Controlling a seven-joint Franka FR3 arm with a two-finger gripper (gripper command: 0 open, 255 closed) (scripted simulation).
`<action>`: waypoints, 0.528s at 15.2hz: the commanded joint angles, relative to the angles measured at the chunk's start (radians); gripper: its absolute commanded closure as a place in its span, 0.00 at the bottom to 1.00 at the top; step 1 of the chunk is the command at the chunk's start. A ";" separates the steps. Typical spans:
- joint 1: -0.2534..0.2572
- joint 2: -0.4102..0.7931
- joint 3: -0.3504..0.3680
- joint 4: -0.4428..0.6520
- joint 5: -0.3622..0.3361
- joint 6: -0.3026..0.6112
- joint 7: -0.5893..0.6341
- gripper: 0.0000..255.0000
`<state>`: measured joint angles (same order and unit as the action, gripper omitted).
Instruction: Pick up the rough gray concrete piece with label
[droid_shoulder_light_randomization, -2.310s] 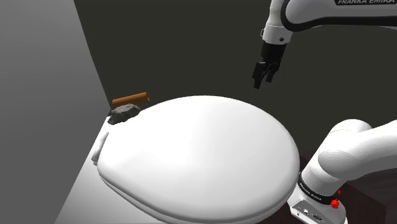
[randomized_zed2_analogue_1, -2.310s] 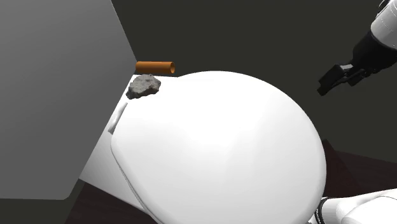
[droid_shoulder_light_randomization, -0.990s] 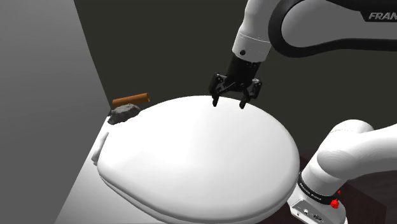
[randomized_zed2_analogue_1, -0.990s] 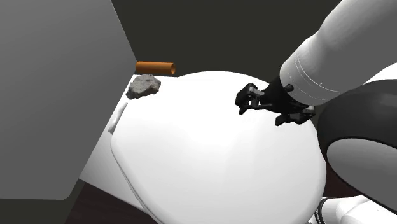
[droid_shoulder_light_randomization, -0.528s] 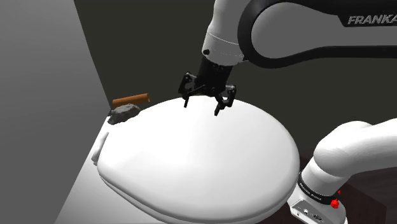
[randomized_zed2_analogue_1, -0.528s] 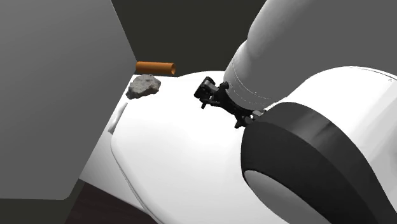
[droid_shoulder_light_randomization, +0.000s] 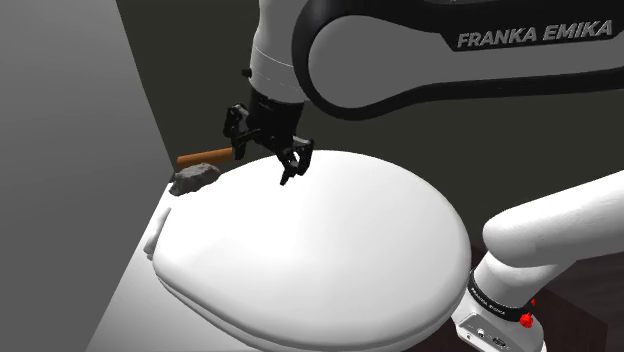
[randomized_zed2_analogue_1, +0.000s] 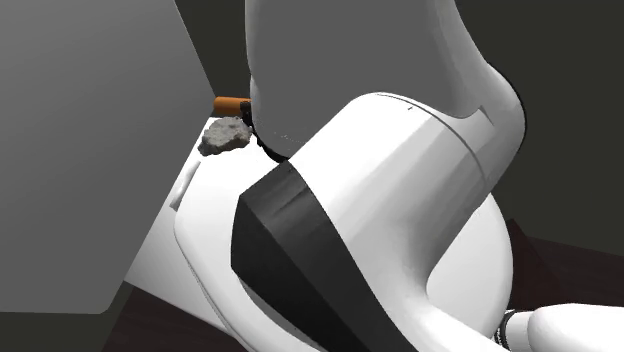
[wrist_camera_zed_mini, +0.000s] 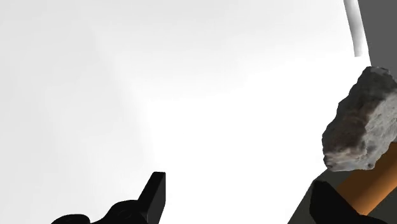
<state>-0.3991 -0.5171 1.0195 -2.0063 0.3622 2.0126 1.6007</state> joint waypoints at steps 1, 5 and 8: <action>-0.113 0.064 0.117 0.091 -0.049 0.013 0.113 0.00; -0.435 0.141 0.444 0.278 -0.138 0.008 0.315 0.00; -0.631 0.097 0.603 0.372 -0.105 -0.006 0.364 0.00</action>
<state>-0.9707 -0.4090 1.5757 -1.6601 0.2468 2.0078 1.9525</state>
